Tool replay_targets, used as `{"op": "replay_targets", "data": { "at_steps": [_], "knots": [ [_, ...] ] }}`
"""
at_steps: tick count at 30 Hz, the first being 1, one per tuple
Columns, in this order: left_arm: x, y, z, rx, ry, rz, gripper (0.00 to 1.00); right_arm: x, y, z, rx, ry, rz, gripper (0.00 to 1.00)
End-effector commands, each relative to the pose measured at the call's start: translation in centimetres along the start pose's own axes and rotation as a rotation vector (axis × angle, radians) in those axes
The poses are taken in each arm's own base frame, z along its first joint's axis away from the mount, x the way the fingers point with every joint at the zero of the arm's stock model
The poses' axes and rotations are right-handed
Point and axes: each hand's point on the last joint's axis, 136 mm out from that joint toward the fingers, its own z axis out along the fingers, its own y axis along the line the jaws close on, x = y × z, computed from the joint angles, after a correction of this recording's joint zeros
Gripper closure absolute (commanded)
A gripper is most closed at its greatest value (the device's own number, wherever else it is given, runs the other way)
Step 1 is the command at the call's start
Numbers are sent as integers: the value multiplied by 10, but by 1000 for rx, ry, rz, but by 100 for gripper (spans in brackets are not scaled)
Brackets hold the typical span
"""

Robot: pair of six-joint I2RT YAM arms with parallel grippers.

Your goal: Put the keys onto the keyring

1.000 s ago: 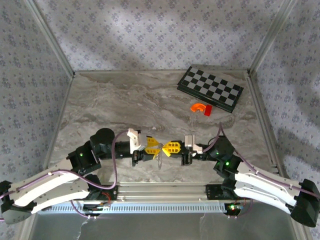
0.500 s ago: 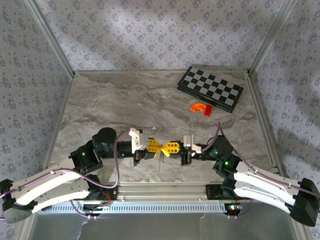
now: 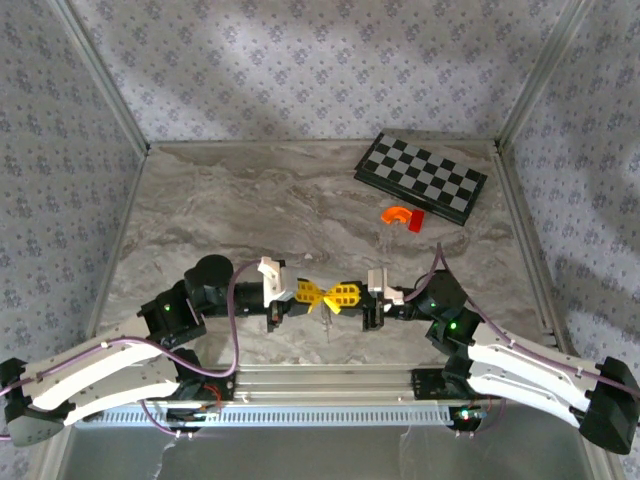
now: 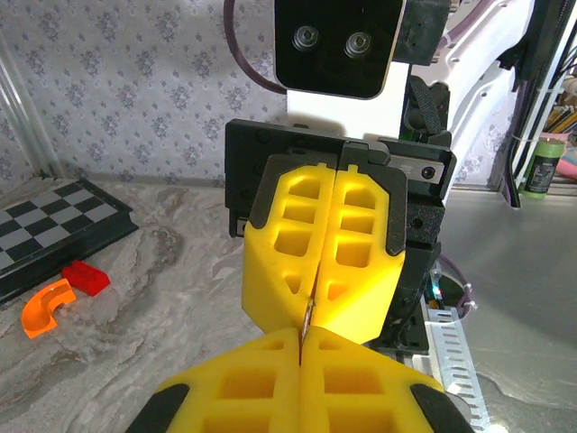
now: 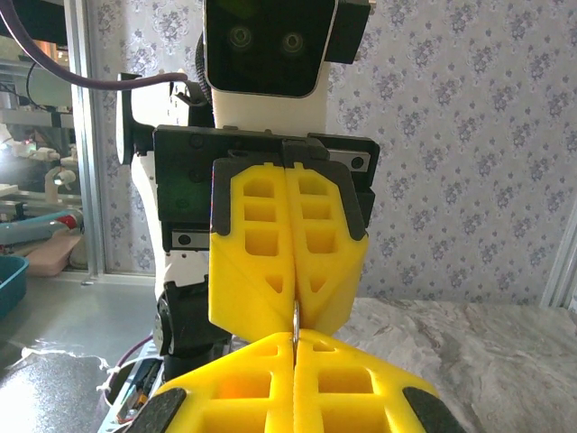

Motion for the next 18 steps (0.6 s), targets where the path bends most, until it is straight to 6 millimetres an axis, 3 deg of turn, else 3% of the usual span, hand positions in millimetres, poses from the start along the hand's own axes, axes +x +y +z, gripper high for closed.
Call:
{"op": "replay_targets", "data": {
  "at_steps": [1, 5, 10, 18],
  "knots": [
    [-16, -4, -2, 14, -47, 17, 100, -18, 4, 0, -23, -60, -35, 100],
    [-11, -1, -5, -11, -38, 22, 100, -10, -5, 0, 27, -32, -33, 98],
    [-2, 4, -12, -54, 12, 31, 100, -2, -18, 4, 90, 8, -36, 77],
    [12, 12, -23, -126, 67, 4, 100, -2, -29, 10, 129, 31, -38, 56]
  ]
}}
